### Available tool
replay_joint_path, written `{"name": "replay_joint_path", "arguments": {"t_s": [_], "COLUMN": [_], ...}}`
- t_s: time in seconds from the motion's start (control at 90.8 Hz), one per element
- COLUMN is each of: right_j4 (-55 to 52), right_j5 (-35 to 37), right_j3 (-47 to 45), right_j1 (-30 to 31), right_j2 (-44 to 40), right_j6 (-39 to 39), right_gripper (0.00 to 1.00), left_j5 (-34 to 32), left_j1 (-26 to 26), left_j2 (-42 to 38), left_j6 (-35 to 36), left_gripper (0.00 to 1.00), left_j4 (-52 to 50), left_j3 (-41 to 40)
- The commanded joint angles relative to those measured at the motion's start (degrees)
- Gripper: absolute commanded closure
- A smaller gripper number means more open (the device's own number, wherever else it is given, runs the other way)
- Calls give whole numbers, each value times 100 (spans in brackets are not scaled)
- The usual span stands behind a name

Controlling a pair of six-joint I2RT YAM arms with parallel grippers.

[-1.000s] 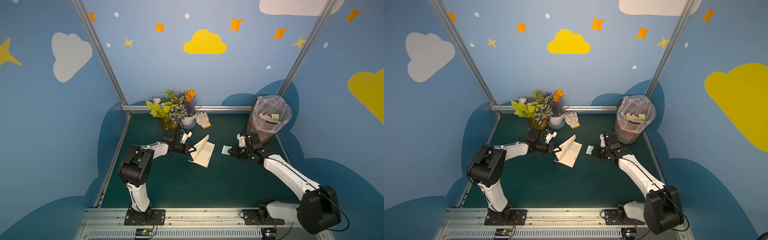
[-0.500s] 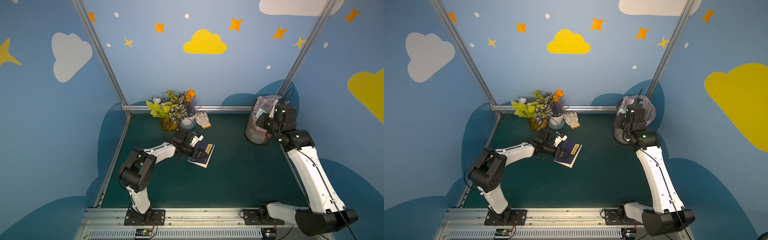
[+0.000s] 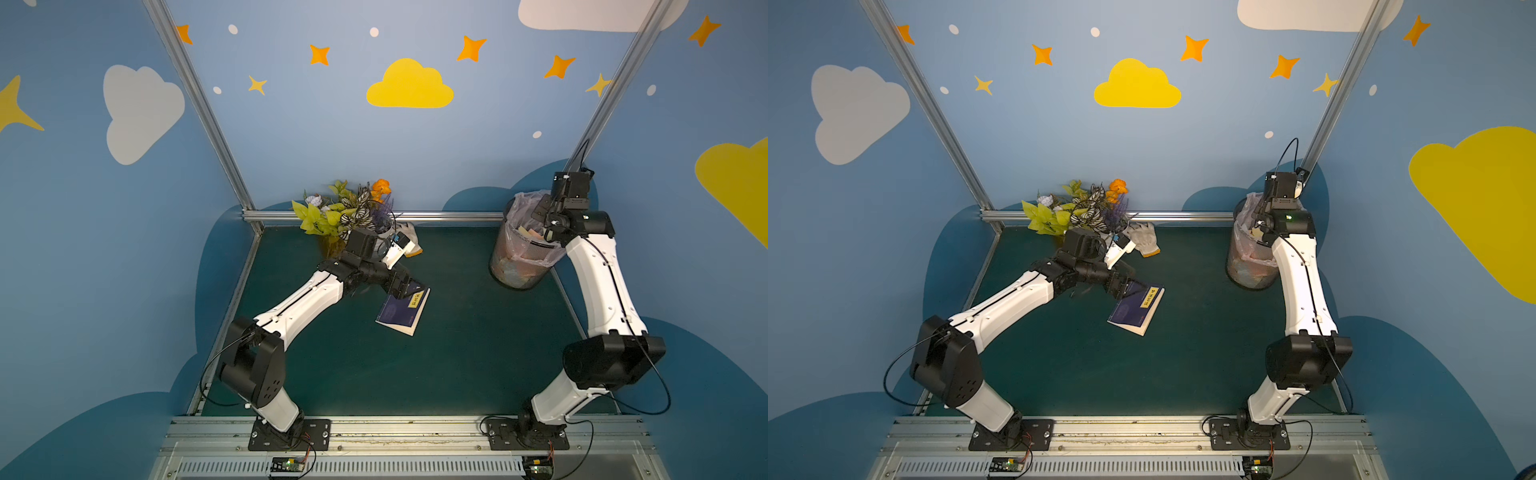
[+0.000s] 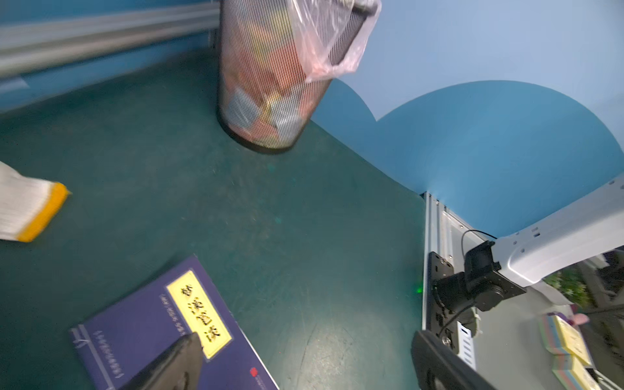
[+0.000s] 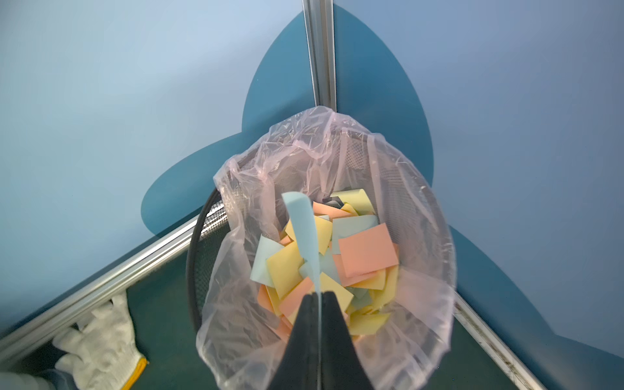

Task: Peel off the used sticky note
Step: Place the note in the trash bin.

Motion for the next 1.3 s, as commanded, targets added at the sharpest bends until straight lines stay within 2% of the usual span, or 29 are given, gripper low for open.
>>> {"name": "replay_joint_path", "arguments": {"t_s": [0.0,0.033,0.066,0.143,0.176,0.561,0.65,0.826,1.002,1.079,1.178,1.288], "right_j4": [-193,-274,-359,-489,-497,-524,-500,-599,-849,-911,-1072,-1168], "right_j5": [-16,-54,-79,-174,-287,-2497,-2748,-2478,-804,-404,-470,-1251], "right_j3": [514,681,828,1089,1123,1180,1136,1046,1123,1201,1399,1495], "right_j1": [-20,-18,-9,-11,-19,-107,-110,-57,338,513,670,717], "right_j2": [476,601,697,827,847,842,876,1031,1183,1278,1477,1586], "right_j6": [-159,-187,-205,-230,-238,-225,-234,-332,-1003,-1319,-1491,-1334], "right_gripper": [41,26,17,5,3,3,3,3,3,3,2,2], "left_j5": [-277,-307,-317,-366,-368,-490,-505,-502,-511,-528,-547,-596], "left_j1": [235,296,367,507,568,1032,1099,1183,1221,1238,1246,1256], "left_j2": [-183,-235,-292,-379,-419,-748,-820,-906,-934,-940,-951,-951], "left_j6": [229,249,273,312,341,500,517,498,515,507,502,497], "left_gripper": [0,0,0,0,0,0,0,0,0,0,0,0], "left_j4": [-276,-295,-325,-400,-424,-405,-361,-280,-284,-259,-216,-156], "left_j3": [39,26,12,-16,-38,-470,-595,-764,-857,-900,-976,-1014]}}
